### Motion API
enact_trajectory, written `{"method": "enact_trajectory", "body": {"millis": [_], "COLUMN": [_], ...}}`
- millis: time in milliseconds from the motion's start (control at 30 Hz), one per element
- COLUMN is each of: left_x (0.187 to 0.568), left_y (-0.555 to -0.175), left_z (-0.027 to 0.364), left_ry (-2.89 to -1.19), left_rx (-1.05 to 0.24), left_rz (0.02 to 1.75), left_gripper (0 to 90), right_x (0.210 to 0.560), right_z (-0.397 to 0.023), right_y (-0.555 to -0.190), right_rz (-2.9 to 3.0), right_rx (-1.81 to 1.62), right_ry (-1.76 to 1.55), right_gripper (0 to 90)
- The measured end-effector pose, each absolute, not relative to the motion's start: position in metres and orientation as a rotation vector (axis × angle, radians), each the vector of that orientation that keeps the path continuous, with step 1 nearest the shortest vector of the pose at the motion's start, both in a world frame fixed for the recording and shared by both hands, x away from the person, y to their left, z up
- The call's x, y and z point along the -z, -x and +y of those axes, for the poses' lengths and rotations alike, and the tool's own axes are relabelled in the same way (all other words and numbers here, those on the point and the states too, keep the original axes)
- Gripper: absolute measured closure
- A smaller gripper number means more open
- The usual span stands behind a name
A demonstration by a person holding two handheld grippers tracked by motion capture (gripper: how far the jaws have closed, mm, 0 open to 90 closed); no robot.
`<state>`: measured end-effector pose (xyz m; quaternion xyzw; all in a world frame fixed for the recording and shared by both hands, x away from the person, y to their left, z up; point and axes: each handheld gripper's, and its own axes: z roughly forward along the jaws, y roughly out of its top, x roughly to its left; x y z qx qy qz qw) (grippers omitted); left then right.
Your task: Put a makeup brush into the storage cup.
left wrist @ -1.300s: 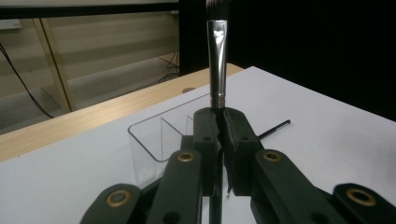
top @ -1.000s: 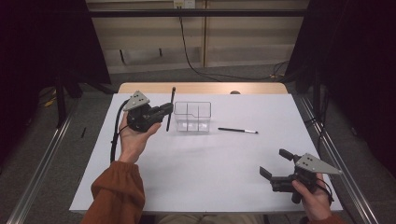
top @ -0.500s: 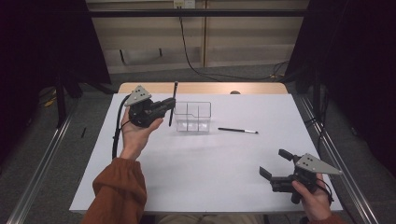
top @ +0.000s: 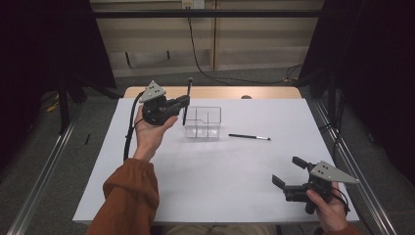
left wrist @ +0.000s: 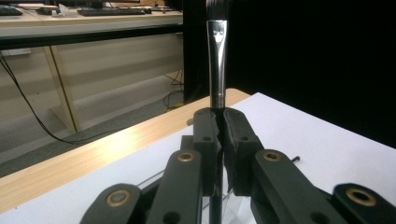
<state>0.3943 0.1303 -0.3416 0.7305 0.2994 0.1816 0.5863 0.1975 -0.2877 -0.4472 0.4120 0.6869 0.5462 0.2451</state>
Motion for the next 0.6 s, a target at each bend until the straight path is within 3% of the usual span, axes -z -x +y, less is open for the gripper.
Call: {"method": "enact_trajectory", "body": {"millis": [600], "left_x": [0.346], "left_y": [-0.419], "left_z": [0.115], "left_ry": [-1.75], "left_rx": [-0.461], "left_rz": [0.711], "left_gripper": [84.7], "right_x": [0.447], "right_z": [-0.287], "right_y": [-0.197], "right_rz": [1.875], "right_rx": [-1.493], "right_ry": [-1.124], "right_gripper": [0.0]}}
